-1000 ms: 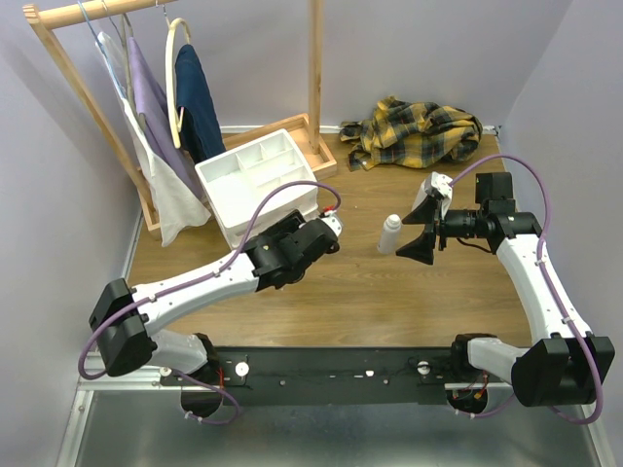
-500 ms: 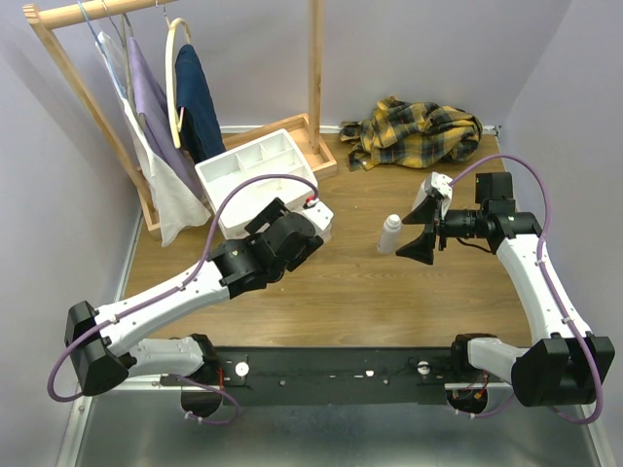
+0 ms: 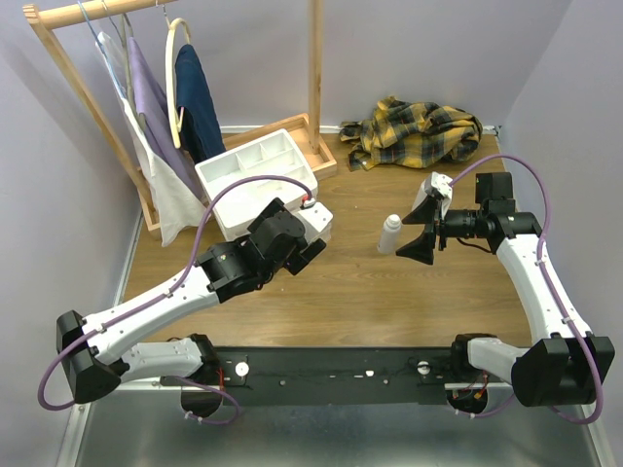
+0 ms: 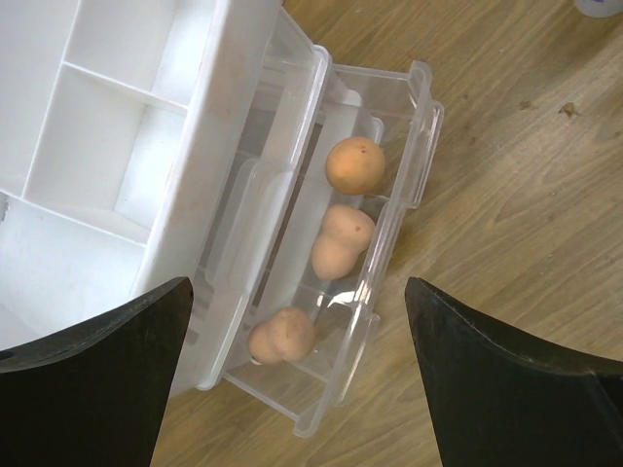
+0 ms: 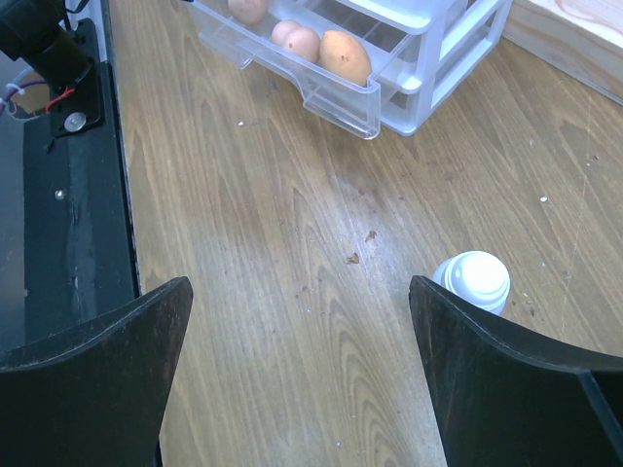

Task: Organize the makeup
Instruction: Close the drawer in the storage box.

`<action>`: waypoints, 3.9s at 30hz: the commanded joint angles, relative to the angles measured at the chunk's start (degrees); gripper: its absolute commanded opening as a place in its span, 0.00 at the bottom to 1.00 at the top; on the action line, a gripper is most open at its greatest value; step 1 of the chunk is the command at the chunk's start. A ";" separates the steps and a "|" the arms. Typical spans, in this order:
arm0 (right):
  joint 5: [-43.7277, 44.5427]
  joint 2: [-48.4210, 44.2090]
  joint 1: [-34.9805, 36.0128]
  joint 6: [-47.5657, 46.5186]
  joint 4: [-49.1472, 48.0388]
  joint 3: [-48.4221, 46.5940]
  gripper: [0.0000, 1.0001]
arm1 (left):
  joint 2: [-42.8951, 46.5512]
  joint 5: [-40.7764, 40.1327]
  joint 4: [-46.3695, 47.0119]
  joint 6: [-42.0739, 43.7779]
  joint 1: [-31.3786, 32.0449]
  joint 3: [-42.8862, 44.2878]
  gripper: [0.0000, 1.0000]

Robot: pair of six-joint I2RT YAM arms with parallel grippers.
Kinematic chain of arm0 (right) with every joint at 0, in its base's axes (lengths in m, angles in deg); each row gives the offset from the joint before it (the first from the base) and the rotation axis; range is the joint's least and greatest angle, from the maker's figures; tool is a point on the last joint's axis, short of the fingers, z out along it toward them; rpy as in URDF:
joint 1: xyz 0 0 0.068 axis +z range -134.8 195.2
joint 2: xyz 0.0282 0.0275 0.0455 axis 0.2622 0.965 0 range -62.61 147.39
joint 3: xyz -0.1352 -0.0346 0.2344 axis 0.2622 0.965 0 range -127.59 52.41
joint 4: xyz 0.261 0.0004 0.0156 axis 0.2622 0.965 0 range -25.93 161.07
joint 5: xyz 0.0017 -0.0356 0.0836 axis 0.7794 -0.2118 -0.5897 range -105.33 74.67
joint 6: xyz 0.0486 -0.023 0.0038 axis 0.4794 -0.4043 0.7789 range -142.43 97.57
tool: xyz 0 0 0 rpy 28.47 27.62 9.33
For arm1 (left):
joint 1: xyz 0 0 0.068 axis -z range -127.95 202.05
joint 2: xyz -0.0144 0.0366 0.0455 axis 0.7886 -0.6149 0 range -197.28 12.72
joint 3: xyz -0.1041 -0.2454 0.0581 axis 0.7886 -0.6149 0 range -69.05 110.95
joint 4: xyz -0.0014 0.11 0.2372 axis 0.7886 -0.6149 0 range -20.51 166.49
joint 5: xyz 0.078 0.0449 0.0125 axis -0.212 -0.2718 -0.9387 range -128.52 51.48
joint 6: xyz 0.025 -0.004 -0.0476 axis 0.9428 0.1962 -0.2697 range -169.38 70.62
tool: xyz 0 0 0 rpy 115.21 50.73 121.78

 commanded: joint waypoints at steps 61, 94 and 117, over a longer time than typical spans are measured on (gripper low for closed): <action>0.65 -0.06 -0.29 -1.24 0.73 1.09 1.00 | -1.99 32.11 2.01 -0.07 -3.60 -0.93 0.96; 0.92 -0.32 -0.29 -1.42 0.73 1.09 1.00 | -15.17 31.07 -2.47 -1.30 -1.93 1.80 0.66; 0.56 -0.76 -0.29 -1.42 0.81 1.09 1.00 | -25.01 8.57 -6.51 -2.44 -0.70 5.40 0.52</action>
